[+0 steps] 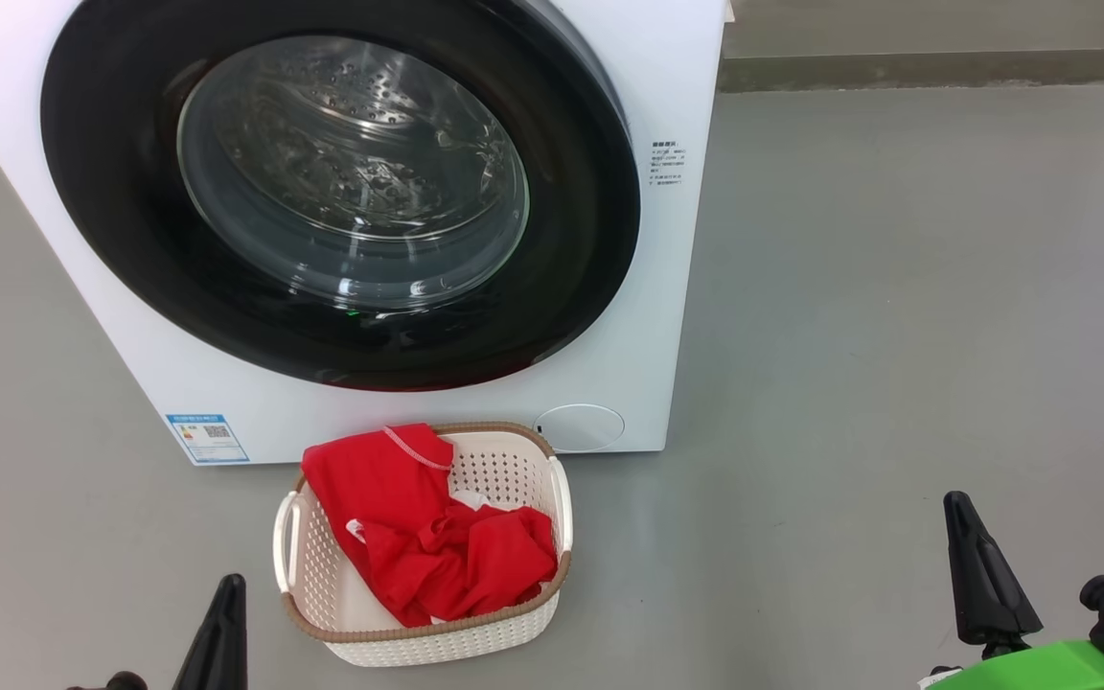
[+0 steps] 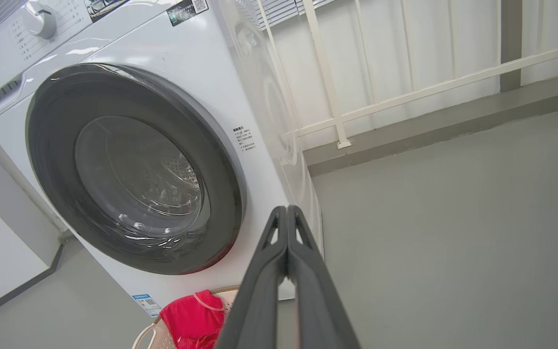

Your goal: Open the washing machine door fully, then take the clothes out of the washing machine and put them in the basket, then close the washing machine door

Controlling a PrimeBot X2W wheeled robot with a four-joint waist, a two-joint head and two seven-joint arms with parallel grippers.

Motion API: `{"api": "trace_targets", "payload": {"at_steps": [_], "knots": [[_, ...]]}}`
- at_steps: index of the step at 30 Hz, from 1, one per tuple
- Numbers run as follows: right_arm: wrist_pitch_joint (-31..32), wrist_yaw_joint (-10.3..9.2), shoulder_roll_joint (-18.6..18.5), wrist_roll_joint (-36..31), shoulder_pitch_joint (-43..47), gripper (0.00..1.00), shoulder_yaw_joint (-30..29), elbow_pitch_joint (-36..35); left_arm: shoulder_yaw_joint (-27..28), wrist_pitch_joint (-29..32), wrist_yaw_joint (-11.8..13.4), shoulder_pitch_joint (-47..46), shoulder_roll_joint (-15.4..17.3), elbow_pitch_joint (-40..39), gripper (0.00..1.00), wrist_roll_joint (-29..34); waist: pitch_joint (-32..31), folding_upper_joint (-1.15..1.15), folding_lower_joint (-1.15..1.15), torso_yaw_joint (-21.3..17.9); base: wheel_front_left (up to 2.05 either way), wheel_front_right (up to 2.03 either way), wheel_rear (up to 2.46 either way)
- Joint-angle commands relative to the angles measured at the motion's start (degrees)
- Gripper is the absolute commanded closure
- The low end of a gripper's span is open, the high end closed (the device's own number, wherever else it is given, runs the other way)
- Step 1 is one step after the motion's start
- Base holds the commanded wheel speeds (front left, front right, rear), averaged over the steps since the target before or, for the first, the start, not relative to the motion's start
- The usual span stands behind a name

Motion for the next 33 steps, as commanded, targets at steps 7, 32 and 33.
{"api": "trace_targets", "payload": {"at_steps": [7,32,33], "knots": [[1.2,-0.01,-0.69,4.86,-2.66,1.0,-0.14,-0.73,0.63,1.32,-0.07,-2.42,0.51,-0.85,1.0,-5.51,0.15,0.0,-0.01,-0.07,0.0,0.0,0.0],[5.34,-0.02,-1.09,19.12,-4.87,1.0,-0.39,0.99,1.07,5.43,-0.15,-4.38,0.45,0.51,1.0,-21.91,0.63,0.0,-0.01,-0.31,0.0,0.0,0.0],[5.51,-0.02,-1.11,19.68,-4.96,1.0,-0.4,1.06,1.09,5.59,-0.15,-4.46,0.45,0.57,1.0,-22.57,0.65,0.0,-0.01,-0.32,0.0,0.0,0.0]]}}
